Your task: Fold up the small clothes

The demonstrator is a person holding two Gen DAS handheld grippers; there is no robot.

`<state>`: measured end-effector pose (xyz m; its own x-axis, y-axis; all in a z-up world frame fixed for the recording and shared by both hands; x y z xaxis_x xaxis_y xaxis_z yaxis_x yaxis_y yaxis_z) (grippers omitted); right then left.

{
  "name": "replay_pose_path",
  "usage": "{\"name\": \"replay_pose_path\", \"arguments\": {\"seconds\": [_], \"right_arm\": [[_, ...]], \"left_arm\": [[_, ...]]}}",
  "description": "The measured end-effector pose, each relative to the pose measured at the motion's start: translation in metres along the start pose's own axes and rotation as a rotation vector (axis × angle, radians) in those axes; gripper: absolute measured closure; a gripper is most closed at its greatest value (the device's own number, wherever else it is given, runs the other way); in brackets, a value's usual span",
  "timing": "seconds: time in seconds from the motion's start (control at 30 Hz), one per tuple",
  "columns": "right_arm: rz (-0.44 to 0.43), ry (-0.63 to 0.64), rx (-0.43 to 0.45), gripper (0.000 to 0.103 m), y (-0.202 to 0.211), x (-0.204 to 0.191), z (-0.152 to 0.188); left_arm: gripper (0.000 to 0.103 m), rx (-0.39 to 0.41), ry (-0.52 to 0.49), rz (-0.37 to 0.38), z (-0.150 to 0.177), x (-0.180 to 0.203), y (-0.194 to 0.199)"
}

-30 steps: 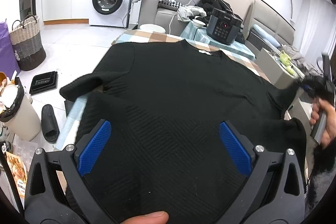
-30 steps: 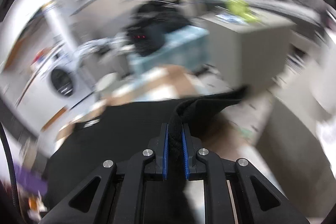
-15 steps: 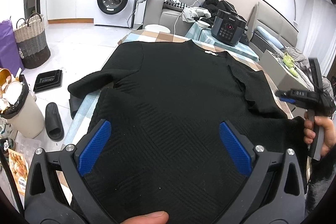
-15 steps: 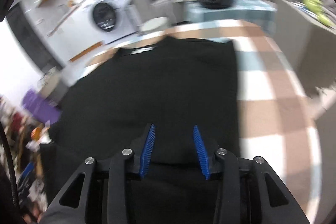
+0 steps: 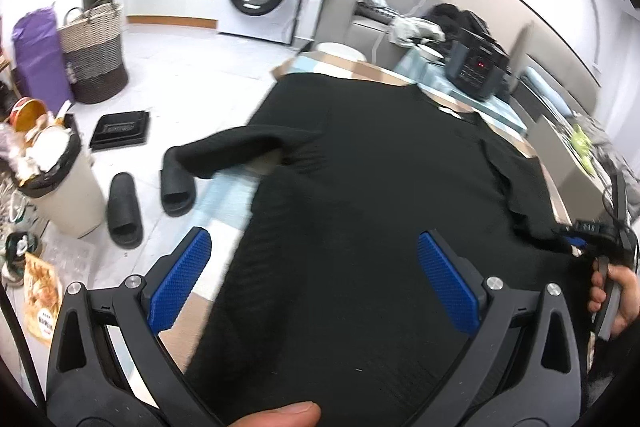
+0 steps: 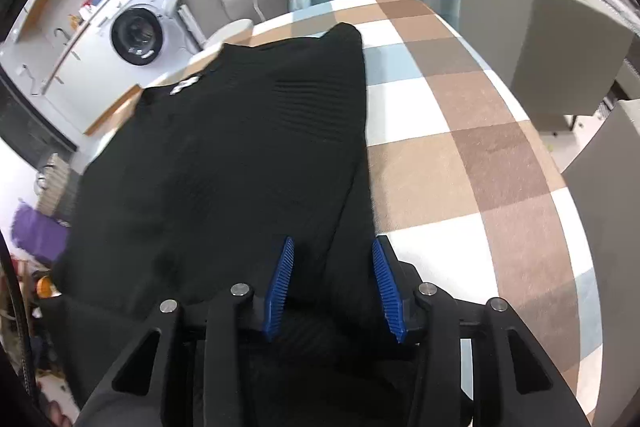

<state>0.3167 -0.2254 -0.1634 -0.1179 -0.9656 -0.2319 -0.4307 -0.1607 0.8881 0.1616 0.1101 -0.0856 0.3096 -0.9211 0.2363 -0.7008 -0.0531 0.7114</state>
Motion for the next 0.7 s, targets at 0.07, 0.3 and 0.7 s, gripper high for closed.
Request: {"name": "replay_pose_path", "arguments": {"seconds": [0.07, 0.3, 0.7], "right_arm": [[0.003, 0.021, 0.018, 0.093, -0.003, -0.003, 0.001], [0.073, -0.040, 0.102, 0.098, 0.006, 0.027, -0.003], [0.122, -0.125, 0.110, 0.096, 0.017, 0.054, 0.002]], "left_arm": [[0.001, 0.007, 0.034, -0.026, -0.004, -0.016, -0.003], [0.001, -0.010, 0.159, -0.091, -0.013, -0.069, -0.024], [0.001, -0.028, 0.279, -0.080, -0.036, -0.123, -0.058]]}}
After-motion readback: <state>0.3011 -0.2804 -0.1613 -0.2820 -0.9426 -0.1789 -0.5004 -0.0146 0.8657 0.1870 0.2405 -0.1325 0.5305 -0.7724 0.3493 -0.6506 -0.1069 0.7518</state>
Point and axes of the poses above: each gripper's, at about its wrist camera, not at the fingertips, and y roughly against the way its jaws point, x to its right, z to its underside, the point moved 6 cm from there along -y, roughly the way its jaws point, and after that the axes turned 2 degrees about -x, right-handed, at the moved point
